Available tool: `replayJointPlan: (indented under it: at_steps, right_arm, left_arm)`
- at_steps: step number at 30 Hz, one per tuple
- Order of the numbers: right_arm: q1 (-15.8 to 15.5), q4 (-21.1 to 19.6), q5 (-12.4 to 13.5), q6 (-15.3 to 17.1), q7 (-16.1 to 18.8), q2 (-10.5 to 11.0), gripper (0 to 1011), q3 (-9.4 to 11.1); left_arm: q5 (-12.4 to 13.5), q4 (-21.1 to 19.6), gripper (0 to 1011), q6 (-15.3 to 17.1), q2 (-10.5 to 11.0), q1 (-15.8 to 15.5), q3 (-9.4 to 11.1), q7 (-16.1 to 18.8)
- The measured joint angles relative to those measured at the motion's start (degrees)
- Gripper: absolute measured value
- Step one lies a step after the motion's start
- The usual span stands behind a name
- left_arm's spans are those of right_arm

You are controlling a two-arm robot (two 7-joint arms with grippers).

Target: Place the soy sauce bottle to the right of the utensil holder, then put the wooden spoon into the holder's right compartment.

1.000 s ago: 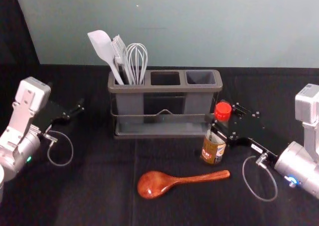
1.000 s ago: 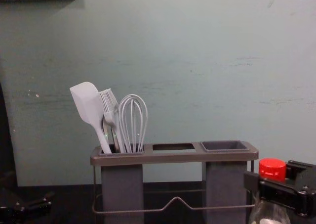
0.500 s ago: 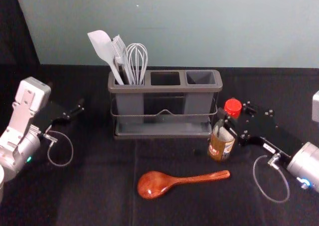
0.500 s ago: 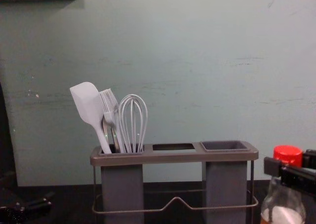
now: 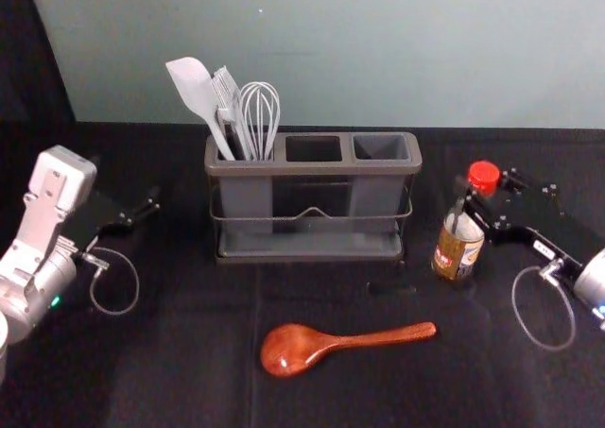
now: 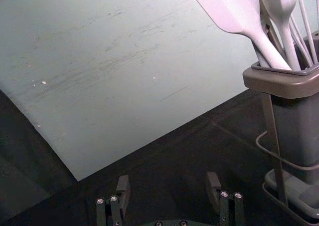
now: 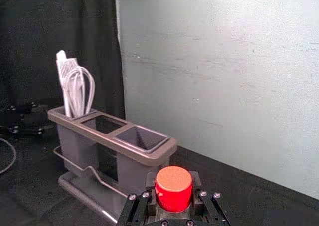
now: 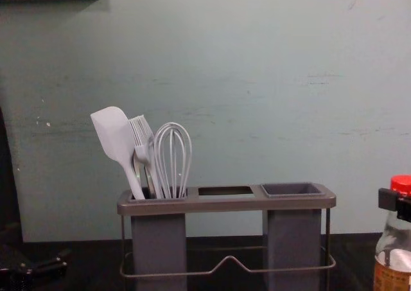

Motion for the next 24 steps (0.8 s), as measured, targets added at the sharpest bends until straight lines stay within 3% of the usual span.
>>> replayJointPlan:
  at_steps: [11, 24]
  right_arm:
    - [6.06, 6.58, -0.62, 0.99, 1.6, -2.5, 390, -0.99]
    - [10.65, 12.43, -1.11, -0.76, 3.22, -4.78, 390, -2.1]
  left_arm:
    - [0.0, 0.0, 1005, 0.0, 0.0, 0.0, 0.0, 0.0]
    - [0.0, 0.0, 1005, 0.0, 0.0, 0.0, 0.0, 0.0]
